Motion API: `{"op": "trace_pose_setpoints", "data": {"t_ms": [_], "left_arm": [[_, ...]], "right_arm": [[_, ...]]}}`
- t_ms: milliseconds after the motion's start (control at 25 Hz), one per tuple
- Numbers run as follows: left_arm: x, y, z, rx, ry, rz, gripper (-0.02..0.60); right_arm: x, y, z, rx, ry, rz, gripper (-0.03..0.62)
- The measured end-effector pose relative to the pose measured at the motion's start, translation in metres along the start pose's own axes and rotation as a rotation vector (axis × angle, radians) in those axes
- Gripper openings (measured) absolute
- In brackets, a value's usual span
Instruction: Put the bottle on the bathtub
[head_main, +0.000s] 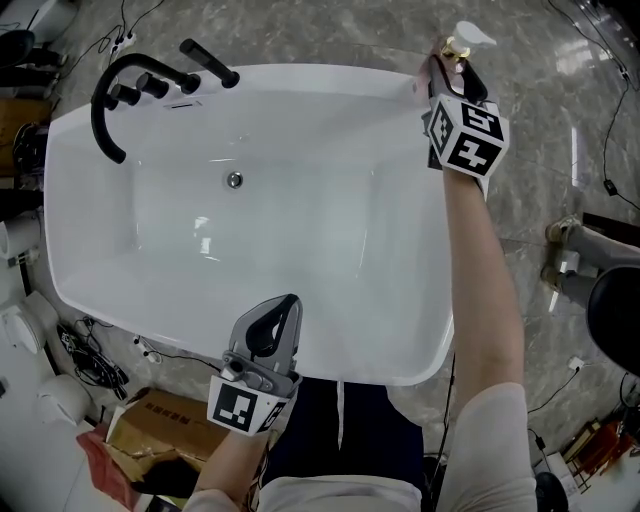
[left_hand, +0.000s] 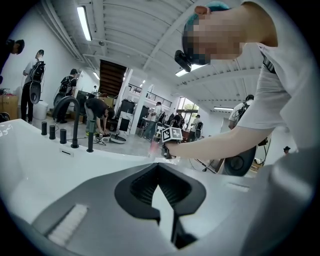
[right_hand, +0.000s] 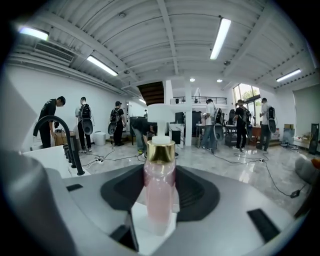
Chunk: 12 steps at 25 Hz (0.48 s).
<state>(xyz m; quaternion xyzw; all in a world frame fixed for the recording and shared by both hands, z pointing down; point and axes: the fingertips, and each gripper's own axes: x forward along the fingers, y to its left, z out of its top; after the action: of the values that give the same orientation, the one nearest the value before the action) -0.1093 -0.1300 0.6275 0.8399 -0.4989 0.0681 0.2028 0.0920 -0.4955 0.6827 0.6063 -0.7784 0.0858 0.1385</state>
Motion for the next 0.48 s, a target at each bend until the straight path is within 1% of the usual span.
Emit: {"op": "trace_pose_setpoints", "data": {"t_ms": [280, 400, 480], "left_arm": [[-0.0046, 0.0065, -0.0009, 0.004, 0.002, 0.02, 0.006], [-0.0062, 0.0058, -0.0018, 0.004, 0.001, 0.019, 0.006], [-0.0062, 0.0052, -0.0025, 0.004, 0.003, 0.017, 0.006]], "right_arm": [[0.0003, -0.0017, 0.0007, -0.004, 0.016, 0.001, 0.196], [-0.002, -0.0024, 0.0029, 0.0, 0.015, -0.017, 0.199], [-0.0071, -0.0046, 0.0089, 0.02, -0.017, -0.032, 0.306]]}}
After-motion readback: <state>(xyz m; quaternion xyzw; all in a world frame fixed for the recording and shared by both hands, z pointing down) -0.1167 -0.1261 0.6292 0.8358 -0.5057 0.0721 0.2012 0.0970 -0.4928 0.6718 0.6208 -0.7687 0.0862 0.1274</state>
